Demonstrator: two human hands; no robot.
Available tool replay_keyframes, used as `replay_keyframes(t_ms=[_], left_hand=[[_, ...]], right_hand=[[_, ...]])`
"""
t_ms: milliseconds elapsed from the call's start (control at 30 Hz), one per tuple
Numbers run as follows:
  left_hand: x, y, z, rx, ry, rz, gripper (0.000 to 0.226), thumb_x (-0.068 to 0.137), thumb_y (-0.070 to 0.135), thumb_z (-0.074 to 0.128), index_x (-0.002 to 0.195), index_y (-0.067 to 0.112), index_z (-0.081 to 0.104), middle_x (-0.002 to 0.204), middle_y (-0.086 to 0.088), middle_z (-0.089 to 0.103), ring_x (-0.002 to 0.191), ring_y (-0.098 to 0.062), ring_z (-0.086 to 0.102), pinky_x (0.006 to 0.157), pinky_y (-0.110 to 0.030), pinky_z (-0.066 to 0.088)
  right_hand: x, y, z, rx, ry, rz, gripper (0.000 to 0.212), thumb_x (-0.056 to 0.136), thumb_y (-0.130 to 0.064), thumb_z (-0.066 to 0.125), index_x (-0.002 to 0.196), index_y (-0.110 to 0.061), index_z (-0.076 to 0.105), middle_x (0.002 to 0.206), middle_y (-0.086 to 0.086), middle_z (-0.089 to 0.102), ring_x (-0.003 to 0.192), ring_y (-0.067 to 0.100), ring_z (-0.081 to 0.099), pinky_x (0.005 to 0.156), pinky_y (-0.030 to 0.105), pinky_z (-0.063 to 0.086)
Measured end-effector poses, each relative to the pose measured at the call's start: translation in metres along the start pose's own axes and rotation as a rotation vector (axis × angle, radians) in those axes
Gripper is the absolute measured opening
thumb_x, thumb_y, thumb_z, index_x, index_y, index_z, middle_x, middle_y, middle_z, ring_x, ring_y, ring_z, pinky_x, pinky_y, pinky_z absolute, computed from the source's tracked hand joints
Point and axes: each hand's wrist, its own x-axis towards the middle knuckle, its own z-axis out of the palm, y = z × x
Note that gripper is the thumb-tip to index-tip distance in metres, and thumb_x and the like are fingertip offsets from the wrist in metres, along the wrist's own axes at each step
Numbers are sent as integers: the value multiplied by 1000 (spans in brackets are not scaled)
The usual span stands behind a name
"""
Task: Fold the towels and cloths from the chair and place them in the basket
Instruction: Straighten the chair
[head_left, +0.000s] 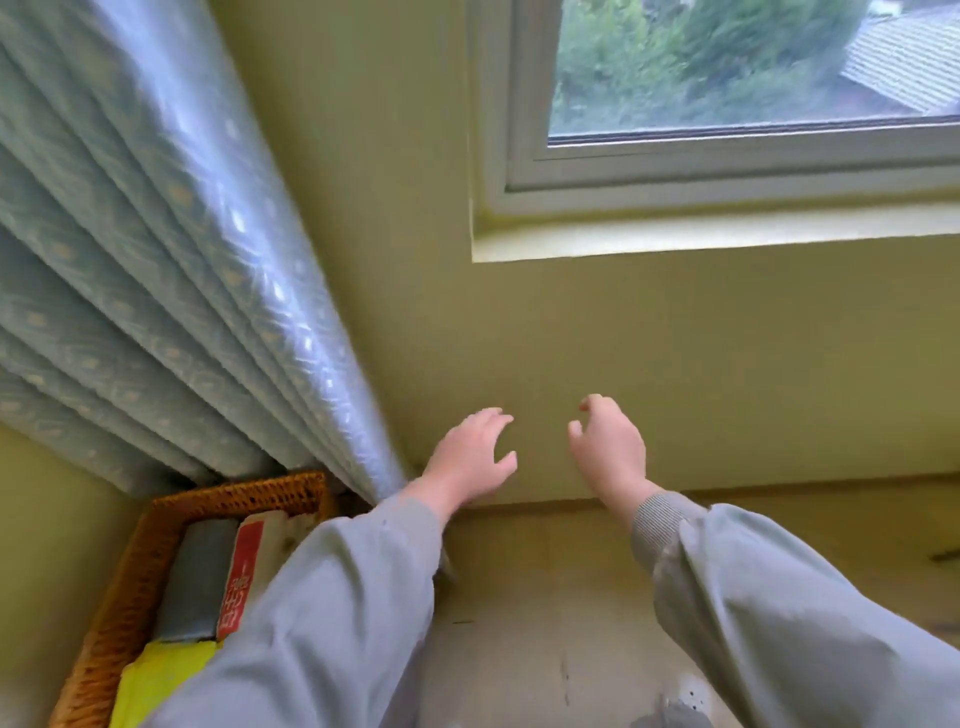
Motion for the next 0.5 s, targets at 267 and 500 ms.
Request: replay_keyframes(t_ms=[267, 500], left_hand=[[103, 213, 38, 306, -68, 309, 75, 91, 44, 49, 152, 25, 10, 160, 0, -5, 147, -16, -4, 119, -43, 6], [176, 433, 112, 432, -67, 551, 75, 92, 48, 43, 152, 28, 3, 160, 1, -12, 146, -16, -12, 118, -44, -2]], right_hand=[[32, 189, -131, -38, 158, 134, 47, 94, -22, 43, 138, -9, 40, 150, 8, 33, 134, 25, 34, 106, 37, 33], [31, 394, -248, -163, 218, 296, 51, 99, -36, 33, 145, -15, 32, 157, 9, 18, 142, 24, 21, 117, 42, 16]])
